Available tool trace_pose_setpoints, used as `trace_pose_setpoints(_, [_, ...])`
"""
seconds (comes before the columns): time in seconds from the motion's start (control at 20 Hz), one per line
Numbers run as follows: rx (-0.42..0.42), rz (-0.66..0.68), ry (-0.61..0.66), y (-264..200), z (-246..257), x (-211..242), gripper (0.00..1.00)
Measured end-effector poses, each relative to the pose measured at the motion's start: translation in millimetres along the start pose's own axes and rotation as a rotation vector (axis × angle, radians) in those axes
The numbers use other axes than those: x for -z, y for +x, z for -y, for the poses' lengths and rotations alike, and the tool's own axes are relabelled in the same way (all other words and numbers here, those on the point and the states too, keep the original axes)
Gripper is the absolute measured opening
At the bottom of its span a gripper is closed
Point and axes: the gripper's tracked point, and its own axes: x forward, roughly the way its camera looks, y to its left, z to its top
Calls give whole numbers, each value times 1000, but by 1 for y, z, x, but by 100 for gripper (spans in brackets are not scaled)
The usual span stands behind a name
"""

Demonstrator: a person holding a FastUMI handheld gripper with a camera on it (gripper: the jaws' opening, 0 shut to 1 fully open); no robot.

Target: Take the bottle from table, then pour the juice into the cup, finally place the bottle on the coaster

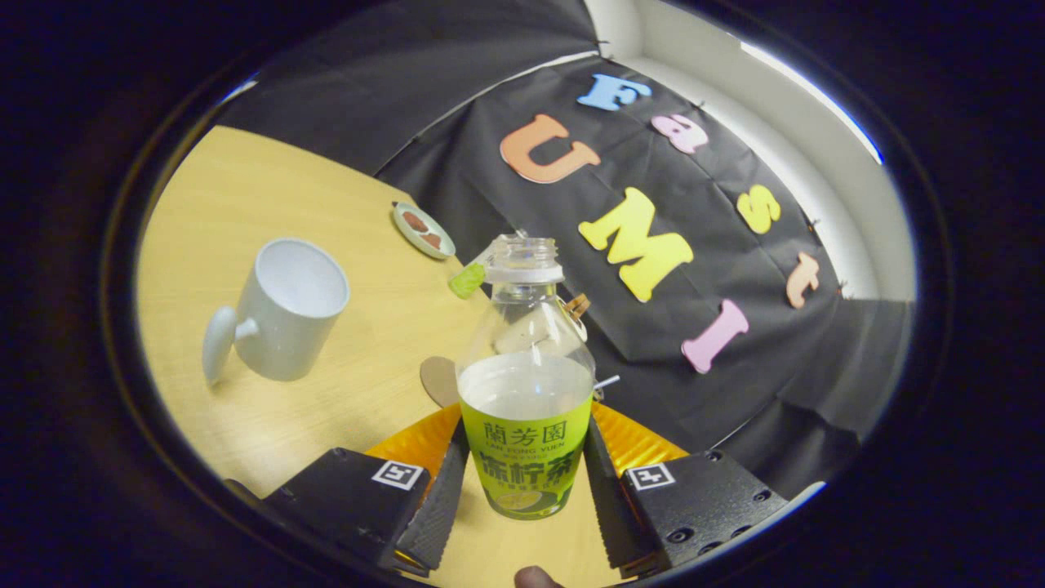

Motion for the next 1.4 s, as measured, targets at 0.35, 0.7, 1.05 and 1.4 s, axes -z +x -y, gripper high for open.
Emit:
trace_pose_setpoints(0.35, [89,42,-239,-7,4,-16,76])
trace_pose_setpoints(0.7, [158,77,-479,-14,6,-22,76])
trace_pose_setpoints(1.05, [172,103,-596,-17,2,-30,76])
trace_pose_setpoints(1.4, [178,125,-700,-25,-3,-50,76])
